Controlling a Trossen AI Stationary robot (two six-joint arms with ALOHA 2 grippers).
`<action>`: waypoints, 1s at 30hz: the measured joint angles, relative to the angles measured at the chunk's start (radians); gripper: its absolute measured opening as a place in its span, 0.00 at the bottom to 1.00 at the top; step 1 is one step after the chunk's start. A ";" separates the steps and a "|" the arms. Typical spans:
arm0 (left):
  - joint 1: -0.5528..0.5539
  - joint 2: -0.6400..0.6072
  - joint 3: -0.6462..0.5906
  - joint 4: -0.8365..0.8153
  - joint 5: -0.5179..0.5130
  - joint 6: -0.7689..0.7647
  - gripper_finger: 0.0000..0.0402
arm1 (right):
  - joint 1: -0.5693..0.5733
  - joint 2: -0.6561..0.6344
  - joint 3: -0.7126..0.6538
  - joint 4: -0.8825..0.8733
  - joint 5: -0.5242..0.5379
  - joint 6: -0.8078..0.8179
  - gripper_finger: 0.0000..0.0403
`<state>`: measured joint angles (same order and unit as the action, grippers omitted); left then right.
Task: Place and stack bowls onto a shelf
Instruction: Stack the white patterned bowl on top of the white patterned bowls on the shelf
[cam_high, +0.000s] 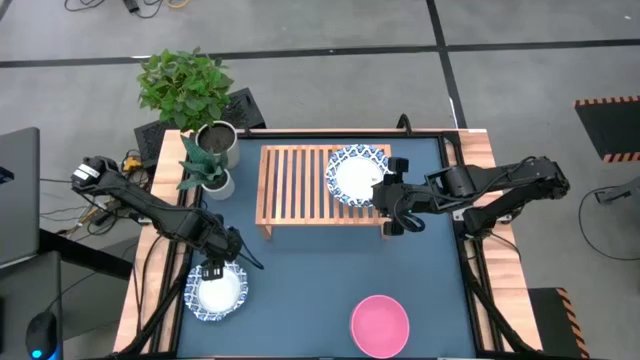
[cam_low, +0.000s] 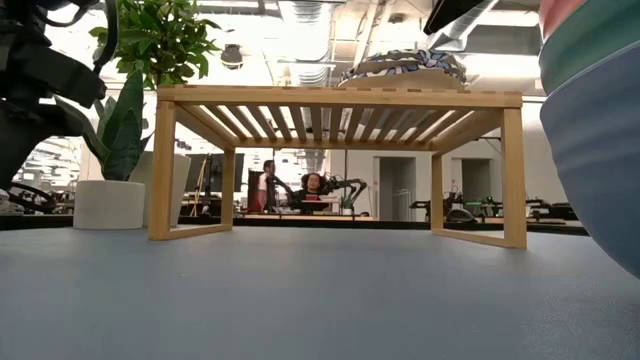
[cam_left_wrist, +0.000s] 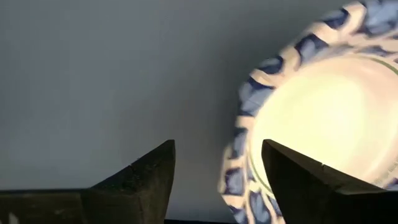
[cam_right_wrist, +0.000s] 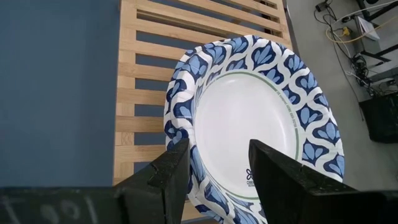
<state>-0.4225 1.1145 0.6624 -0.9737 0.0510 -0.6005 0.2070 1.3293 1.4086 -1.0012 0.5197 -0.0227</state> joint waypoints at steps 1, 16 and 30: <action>-0.001 0.000 0.000 0.000 -0.015 -0.006 0.54 | 0.000 0.000 0.000 0.000 0.000 0.002 0.47; -0.029 0.000 0.000 0.000 -0.017 -0.010 0.50 | 0.000 0.000 0.000 0.000 0.000 0.024 0.47; -0.043 0.038 0.000 0.053 -0.056 -0.023 0.62 | 0.000 0.000 0.000 0.000 0.000 0.024 0.47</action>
<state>-0.4655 1.1528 0.6621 -0.9203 -0.0054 -0.6232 0.2070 1.3296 1.4082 -1.0016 0.5194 0.0012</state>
